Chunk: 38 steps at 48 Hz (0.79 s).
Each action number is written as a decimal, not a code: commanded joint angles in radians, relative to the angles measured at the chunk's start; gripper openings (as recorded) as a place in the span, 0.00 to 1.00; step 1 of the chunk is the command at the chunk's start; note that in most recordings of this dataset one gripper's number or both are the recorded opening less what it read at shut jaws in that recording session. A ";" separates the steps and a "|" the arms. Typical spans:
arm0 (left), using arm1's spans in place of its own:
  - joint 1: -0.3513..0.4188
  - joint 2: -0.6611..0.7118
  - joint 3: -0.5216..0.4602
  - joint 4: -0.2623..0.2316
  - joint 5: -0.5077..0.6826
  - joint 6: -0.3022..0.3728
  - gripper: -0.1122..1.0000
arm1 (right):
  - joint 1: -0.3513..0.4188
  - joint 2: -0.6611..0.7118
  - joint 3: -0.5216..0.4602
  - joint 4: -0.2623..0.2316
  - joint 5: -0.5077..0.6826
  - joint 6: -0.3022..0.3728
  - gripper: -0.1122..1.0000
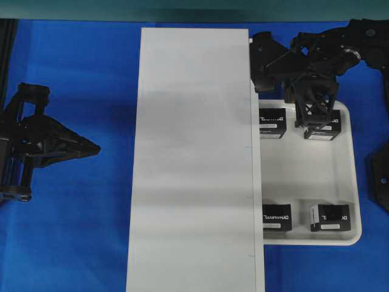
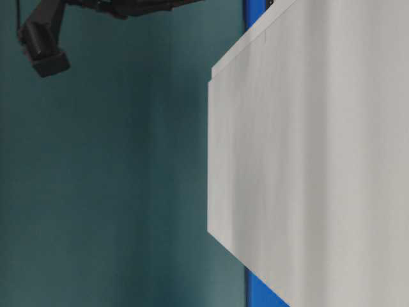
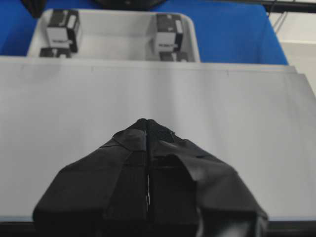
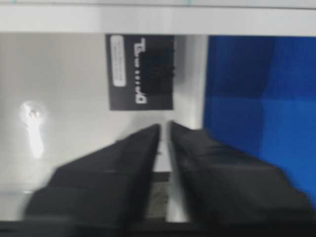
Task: Place the box from the white plastic tray onto the white base.
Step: 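Lower the right gripper and close it on the black box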
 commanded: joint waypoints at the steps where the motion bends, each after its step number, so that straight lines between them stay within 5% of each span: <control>1: -0.002 0.003 -0.029 0.002 -0.003 0.000 0.03 | 0.005 0.012 0.014 0.005 -0.028 -0.011 0.44; 8: 0.002 0.003 -0.029 0.002 -0.003 0.000 0.03 | 0.005 0.015 0.046 -0.006 -0.094 -0.008 0.83; 13: 0.002 0.005 -0.029 0.002 -0.005 0.000 0.03 | 0.005 0.017 0.058 0.002 -0.118 -0.002 0.99; 22: 0.002 0.014 -0.032 0.002 -0.003 0.000 0.03 | 0.003 0.031 0.067 0.072 -0.107 -0.012 1.00; 38: 0.000 0.015 -0.034 0.002 -0.008 -0.002 0.03 | -0.005 0.098 0.072 0.100 -0.169 -0.037 1.00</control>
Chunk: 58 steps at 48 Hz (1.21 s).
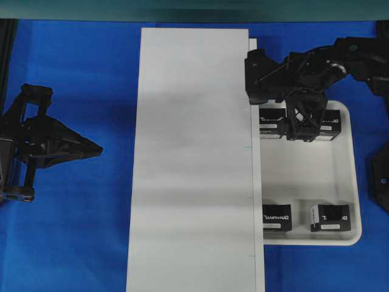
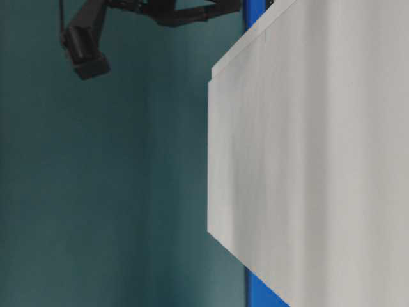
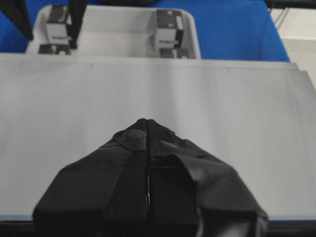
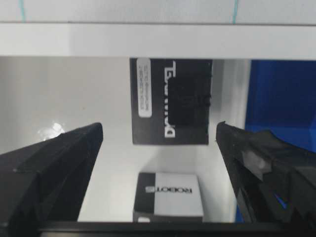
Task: Place the box from the white plastic tray onto the white base.
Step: 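Lower the right gripper and close it on the black box, then lift the box and carry it left over the white base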
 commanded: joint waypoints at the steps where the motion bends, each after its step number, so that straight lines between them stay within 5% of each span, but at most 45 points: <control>1: 0.002 0.002 -0.029 0.003 -0.008 -0.002 0.03 | -0.005 0.021 -0.005 0.006 -0.037 -0.008 1.00; 58: 0.003 0.017 -0.029 0.002 -0.005 -0.002 0.03 | -0.003 0.166 0.012 0.044 -0.179 -0.008 1.00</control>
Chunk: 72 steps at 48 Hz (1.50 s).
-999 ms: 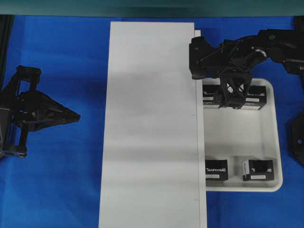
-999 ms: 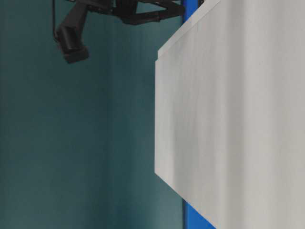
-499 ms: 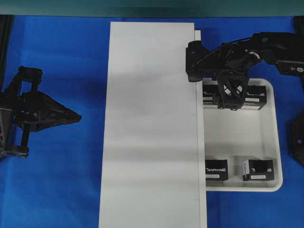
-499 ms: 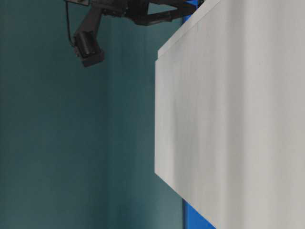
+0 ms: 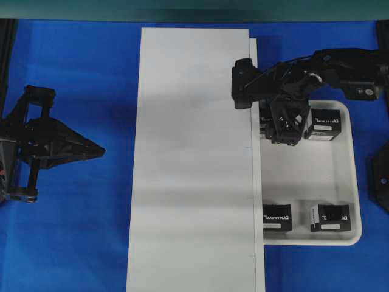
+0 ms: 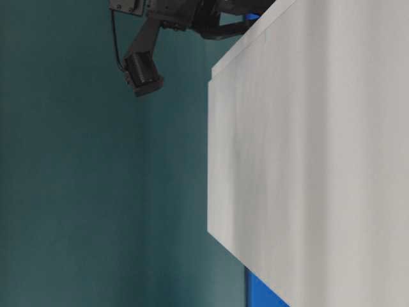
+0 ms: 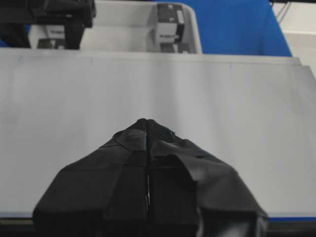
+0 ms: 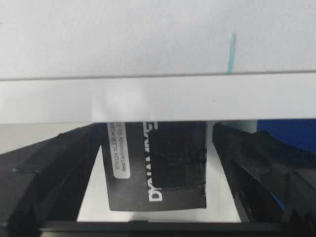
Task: Place the box from the white plastic tray onto the white base.
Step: 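Lift the box and carry it left over the white base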
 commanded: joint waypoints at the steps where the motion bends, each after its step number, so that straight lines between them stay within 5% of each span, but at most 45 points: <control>1: 0.003 0.000 -0.029 0.002 -0.005 -0.002 0.03 | 0.006 0.020 -0.006 0.003 -0.021 -0.002 1.00; 13: 0.006 0.000 -0.029 0.002 -0.005 -0.002 0.03 | 0.006 0.018 -0.003 0.002 -0.021 0.000 0.94; 24: 0.009 0.000 -0.029 0.002 -0.003 -0.002 0.03 | 0.011 0.012 -0.003 0.002 0.043 0.005 0.64; 45: 0.017 0.000 -0.028 0.002 -0.005 -0.002 0.03 | -0.025 -0.163 -0.041 0.003 0.272 0.058 0.63; 56: 0.020 0.000 -0.029 0.002 -0.005 -0.002 0.03 | -0.094 -0.265 -0.166 0.002 0.420 0.071 0.63; 72: 0.020 -0.003 -0.029 0.003 -0.005 -0.002 0.03 | -0.097 -0.173 -0.397 -0.008 0.586 0.061 0.63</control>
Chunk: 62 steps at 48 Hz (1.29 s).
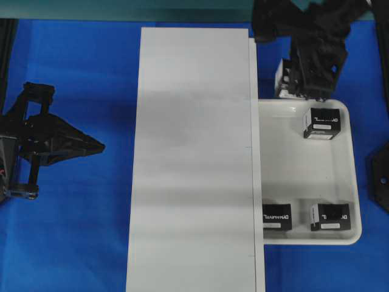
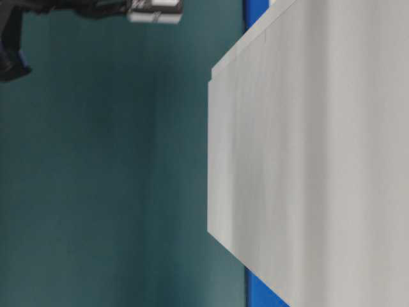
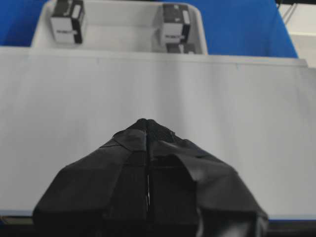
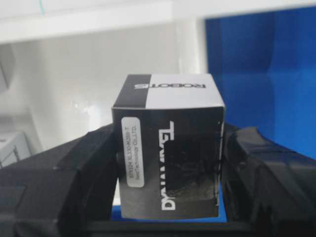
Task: Place the box from the white plastic tray onto the white base.
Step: 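Lift the box and carry it left over the white base, then lower the held box onto the white base's upper right edge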
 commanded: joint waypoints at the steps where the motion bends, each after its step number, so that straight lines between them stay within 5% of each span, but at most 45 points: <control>1: 0.002 -0.003 -0.029 0.002 -0.006 -0.002 0.03 | 0.003 0.026 -0.061 -0.002 0.012 -0.003 0.63; 26: 0.002 -0.006 -0.028 0.002 -0.006 -0.002 0.03 | 0.009 0.199 -0.290 -0.002 0.014 -0.006 0.63; 62: 0.002 -0.008 -0.026 0.002 -0.006 -0.002 0.03 | 0.058 0.344 -0.293 -0.015 -0.041 -0.006 0.63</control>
